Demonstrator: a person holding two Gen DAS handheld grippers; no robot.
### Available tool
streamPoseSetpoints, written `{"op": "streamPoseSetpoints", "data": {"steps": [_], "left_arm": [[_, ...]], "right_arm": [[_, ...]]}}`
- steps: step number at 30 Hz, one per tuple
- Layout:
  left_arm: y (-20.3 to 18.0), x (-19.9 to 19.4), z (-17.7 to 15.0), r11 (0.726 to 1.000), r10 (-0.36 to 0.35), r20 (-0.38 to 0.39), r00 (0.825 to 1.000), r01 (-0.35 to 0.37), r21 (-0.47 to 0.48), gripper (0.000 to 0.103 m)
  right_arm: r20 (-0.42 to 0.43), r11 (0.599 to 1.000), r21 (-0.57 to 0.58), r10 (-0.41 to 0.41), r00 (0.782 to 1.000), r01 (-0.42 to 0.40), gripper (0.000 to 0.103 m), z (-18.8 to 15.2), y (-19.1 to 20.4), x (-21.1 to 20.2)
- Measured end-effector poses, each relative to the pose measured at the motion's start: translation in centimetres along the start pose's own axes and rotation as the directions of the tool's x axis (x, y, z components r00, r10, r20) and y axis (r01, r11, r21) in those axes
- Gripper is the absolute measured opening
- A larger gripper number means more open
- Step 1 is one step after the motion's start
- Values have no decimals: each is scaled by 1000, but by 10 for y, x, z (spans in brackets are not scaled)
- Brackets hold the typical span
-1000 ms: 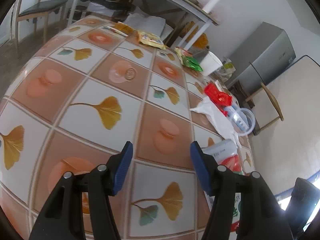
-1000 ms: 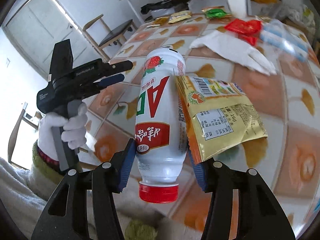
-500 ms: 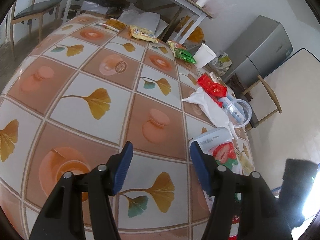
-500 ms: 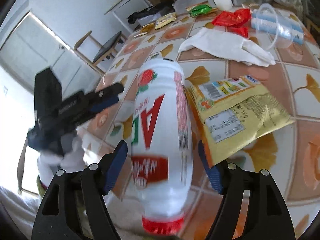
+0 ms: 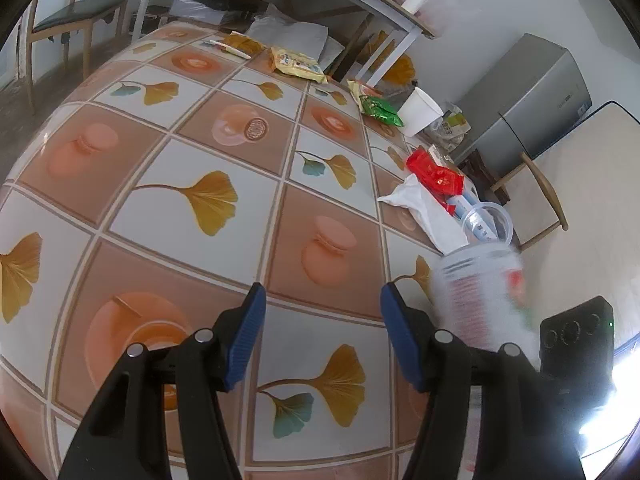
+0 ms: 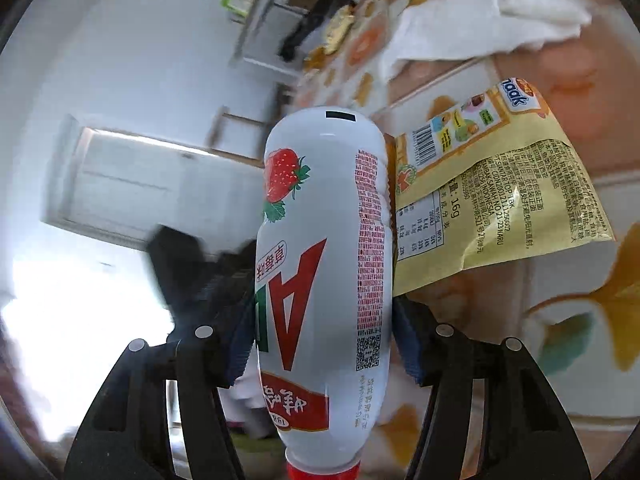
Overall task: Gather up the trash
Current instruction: 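Lift the white drink bottle off the table with the right gripper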
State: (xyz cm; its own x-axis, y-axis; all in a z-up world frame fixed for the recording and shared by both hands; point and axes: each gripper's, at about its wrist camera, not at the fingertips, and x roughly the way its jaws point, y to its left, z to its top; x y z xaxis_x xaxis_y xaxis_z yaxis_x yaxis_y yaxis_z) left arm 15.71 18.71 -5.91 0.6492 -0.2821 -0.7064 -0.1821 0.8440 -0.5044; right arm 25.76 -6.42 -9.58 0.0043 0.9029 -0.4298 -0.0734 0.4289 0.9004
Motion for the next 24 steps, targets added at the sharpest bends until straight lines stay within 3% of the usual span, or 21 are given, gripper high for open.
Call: {"op": "streamPoseSetpoints", "data": {"steps": [4,9,16,24], "left_arm": [[-2,0,-1,1000,-6,-2,1000,6,-1,58],[-11,1,-4,998,-56,-24,998,56,1,58],[-34,11,-9,994,-92,-50,994,95,51,58],[-61,32,-17,986,-114,-115,987,126,110,58]], "right_arm": [[16,991,-9,133,991,-133,57,-1,9,-8],[36,955,-5,296,955,-296,57,-5,11,-25],[151,950,57,295,943,-307,57,-17,-18,-61],[319,946,161,221,922,-282,57,-29,-59,-103]]}}
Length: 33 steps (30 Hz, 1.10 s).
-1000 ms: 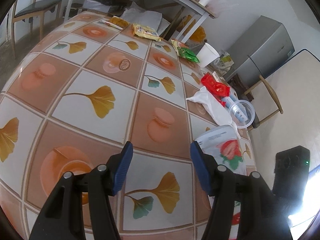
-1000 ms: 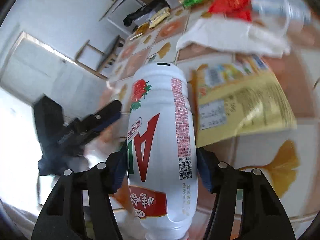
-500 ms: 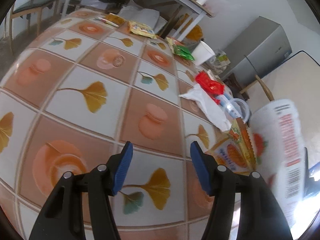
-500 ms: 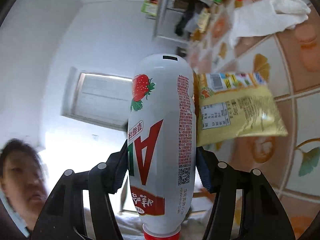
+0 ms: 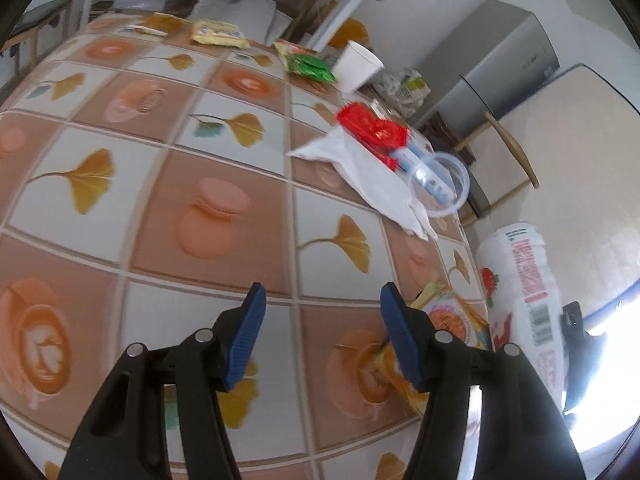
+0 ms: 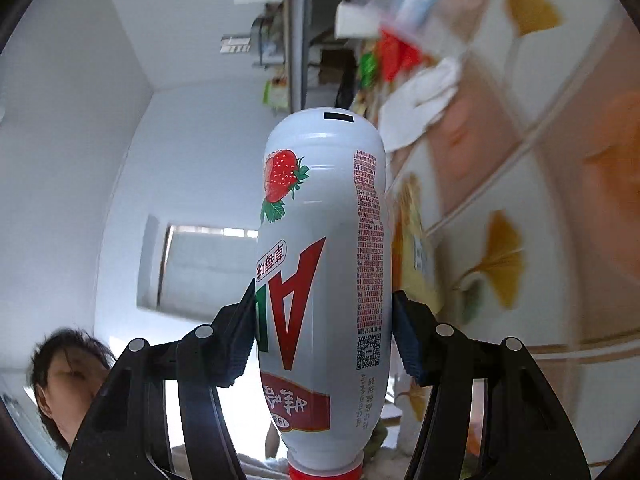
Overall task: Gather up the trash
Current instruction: 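Lift the white drink bottle off the table with the right gripper, then grasp the yellow Enaak snack bag with the left gripper while the right holds the bottle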
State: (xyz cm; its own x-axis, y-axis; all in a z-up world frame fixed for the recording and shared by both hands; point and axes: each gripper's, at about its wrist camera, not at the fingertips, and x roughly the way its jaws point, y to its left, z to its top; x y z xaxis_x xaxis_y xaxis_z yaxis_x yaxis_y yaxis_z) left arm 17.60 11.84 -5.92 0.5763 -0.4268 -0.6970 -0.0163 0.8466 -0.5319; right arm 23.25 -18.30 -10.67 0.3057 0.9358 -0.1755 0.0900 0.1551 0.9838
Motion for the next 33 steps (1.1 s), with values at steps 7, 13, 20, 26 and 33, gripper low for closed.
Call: {"op": "streamPoseSetpoints", "data": {"steps": [7,13,20,26,33], "left_arm": [[-26,17,-6,997,-44,-57,997,48,67,58],[-63,30,-27,973,-10,-100,995,32,228,58],[-100,41,-61,806,260,39,965,-239,541,58],[-99,40,-65,796,262,50,964,-245,554,58],[-106,45,-62,812,261,35,965,-239,533,58]], "right_arm": [[40,999,25,-39,998,38,57,-8,-15,-6],[50,999,13,-41,998,40,57,-11,-14,-14],[70,1000,6,-27,997,27,57,-8,-17,-31],[103,1000,-7,-7,995,7,57,-10,-14,-50],[133,1000,-3,21,991,-20,57,-13,-16,-63]]}}
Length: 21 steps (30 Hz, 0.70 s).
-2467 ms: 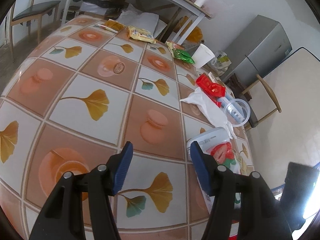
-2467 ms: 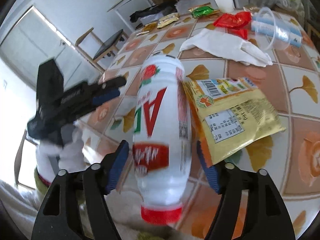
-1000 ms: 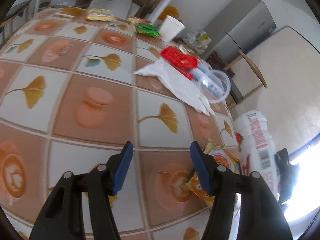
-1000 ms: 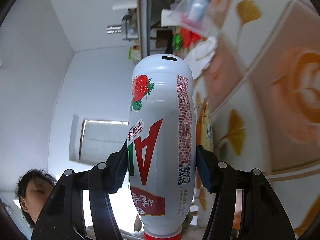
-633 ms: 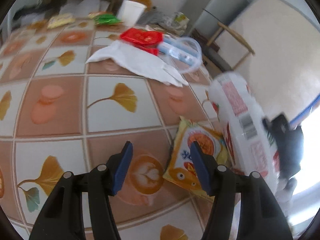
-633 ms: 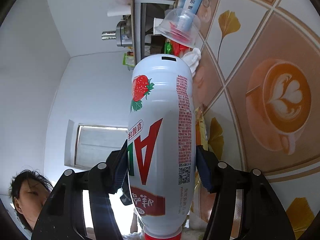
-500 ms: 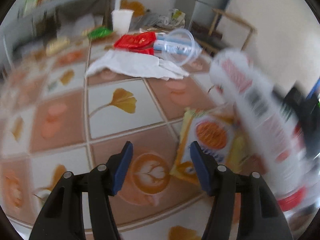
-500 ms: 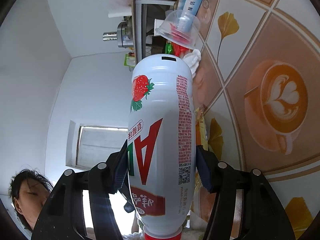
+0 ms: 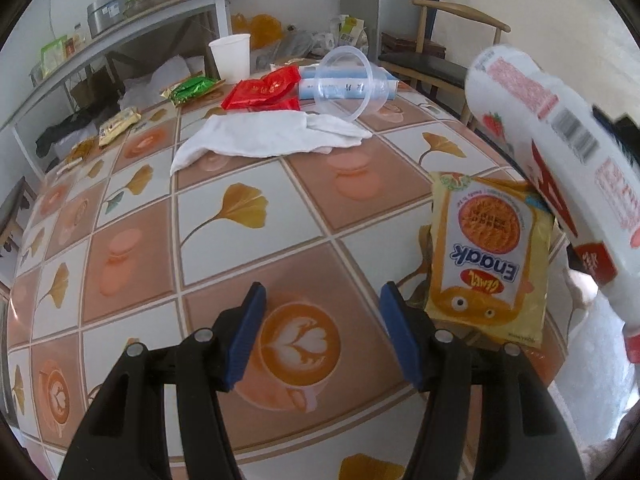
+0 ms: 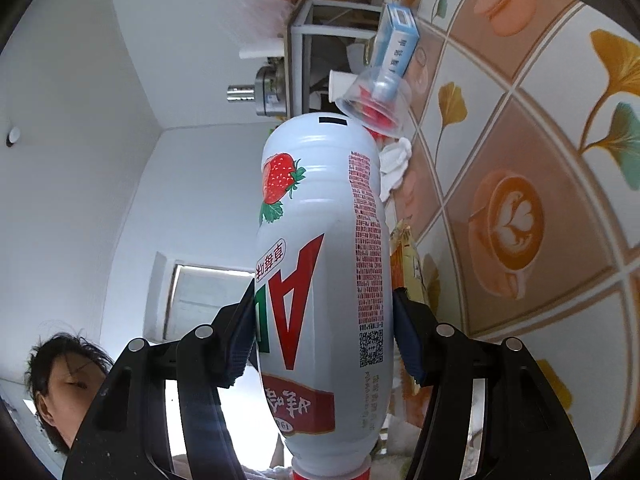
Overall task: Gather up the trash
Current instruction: 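Grasp the yellow Enaak snack bag with the left gripper while the right holds the bottle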
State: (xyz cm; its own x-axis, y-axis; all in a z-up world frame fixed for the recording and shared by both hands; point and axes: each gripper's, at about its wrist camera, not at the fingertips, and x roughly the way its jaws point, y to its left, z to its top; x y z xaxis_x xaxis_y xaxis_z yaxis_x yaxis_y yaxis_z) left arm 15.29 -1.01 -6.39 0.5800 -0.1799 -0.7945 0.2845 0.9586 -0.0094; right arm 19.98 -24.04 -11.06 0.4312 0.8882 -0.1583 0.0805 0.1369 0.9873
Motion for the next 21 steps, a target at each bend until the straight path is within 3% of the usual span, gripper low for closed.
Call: {"op": "streamPoseSetpoints", "data": {"steps": [3,6,9,13,21], "left_arm": [[8,-10,5,994,-77,41,996,80,-77,58],[5,-22,11,987,-133,100,986,141,-82,58],[-15,-20,15,993,-120,91,989,120,5,58],[-43,-1,10,991,-55,12,998,53,124,58],[-43,3,3,990,-43,-6,999,44,134,58]], "right_arm": [[-10,1000,15,-5,1000,5,57,-4,-7,-3],[-22,1000,23,-11,1000,12,57,-8,-10,1],[-32,1000,28,-10,999,11,57,-6,-12,6],[-31,999,37,-1,1000,3,58,-3,-9,11],[-16,994,95,50,999,-48,65,1,-17,-8]]}}
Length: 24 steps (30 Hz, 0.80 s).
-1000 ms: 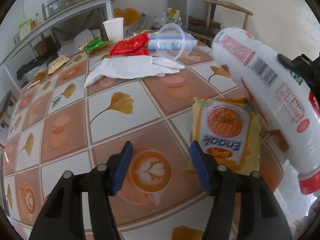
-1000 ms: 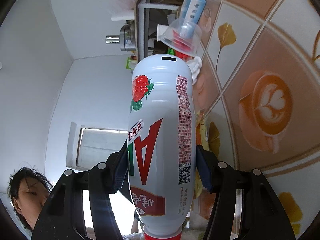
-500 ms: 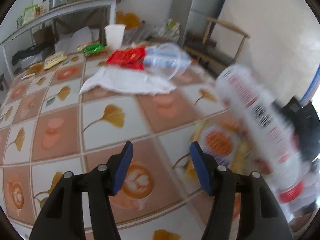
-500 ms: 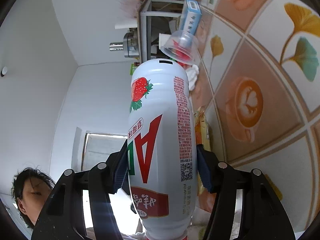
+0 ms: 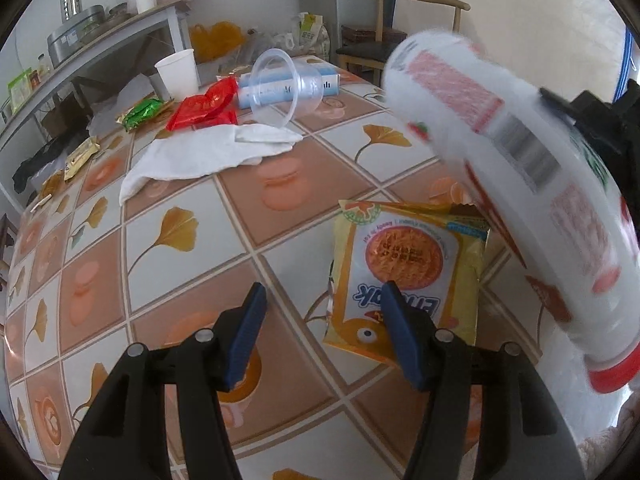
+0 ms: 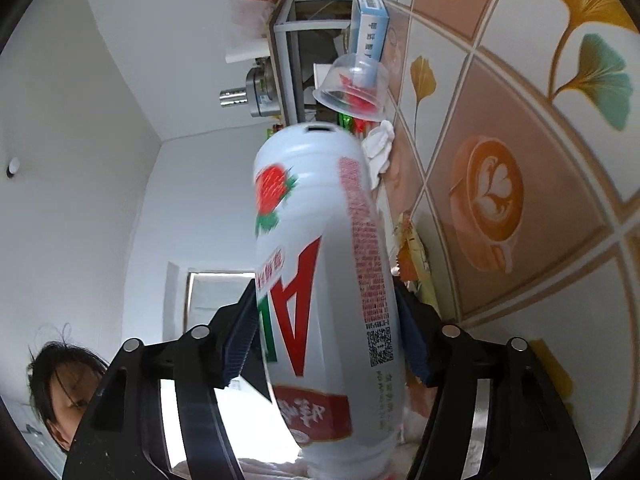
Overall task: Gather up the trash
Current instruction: 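Grasp the yellow Enaak snack bag with the left gripper while the right holds the bottle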
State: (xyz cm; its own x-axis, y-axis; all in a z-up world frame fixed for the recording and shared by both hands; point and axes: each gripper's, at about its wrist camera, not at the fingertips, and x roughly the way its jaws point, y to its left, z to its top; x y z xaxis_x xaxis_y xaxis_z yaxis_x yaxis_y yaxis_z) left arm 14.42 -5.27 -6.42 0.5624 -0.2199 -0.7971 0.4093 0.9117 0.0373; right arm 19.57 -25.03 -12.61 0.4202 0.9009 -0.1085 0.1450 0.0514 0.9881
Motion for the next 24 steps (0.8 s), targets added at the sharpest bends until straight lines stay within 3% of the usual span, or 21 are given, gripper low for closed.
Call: {"op": "streamPoseSetpoints", "data": {"steps": [8,10,12,14,15,18,24], "left_arm": [[2,-3,-3,998,59,18,998,-60,37,58],[3,-5,-5,996,83,25,996,-84,42,58],[6,-6,-7,992,115,32,993,-116,50,58],[11,-8,-10,989,137,35,990,-138,52,58],[13,-8,-11,989,139,33,990,-141,47,58],[23,-10,-13,987,155,26,988,-156,23,58],[33,-13,-18,988,156,15,988,-156,-7,58]], "right_arm": [[85,994,-33,-98,992,101,72,-2,11,-30],[111,986,-55,-148,983,155,71,-5,15,-32],[146,963,-97,-237,960,252,71,-7,24,-28],[193,924,-136,-329,925,357,73,-9,33,-23],[220,891,-161,-387,896,424,73,-10,38,-19],[289,760,-217,-550,784,613,73,-14,49,-6],[253,641,-314,-655,712,701,73,-29,52,20]]}}
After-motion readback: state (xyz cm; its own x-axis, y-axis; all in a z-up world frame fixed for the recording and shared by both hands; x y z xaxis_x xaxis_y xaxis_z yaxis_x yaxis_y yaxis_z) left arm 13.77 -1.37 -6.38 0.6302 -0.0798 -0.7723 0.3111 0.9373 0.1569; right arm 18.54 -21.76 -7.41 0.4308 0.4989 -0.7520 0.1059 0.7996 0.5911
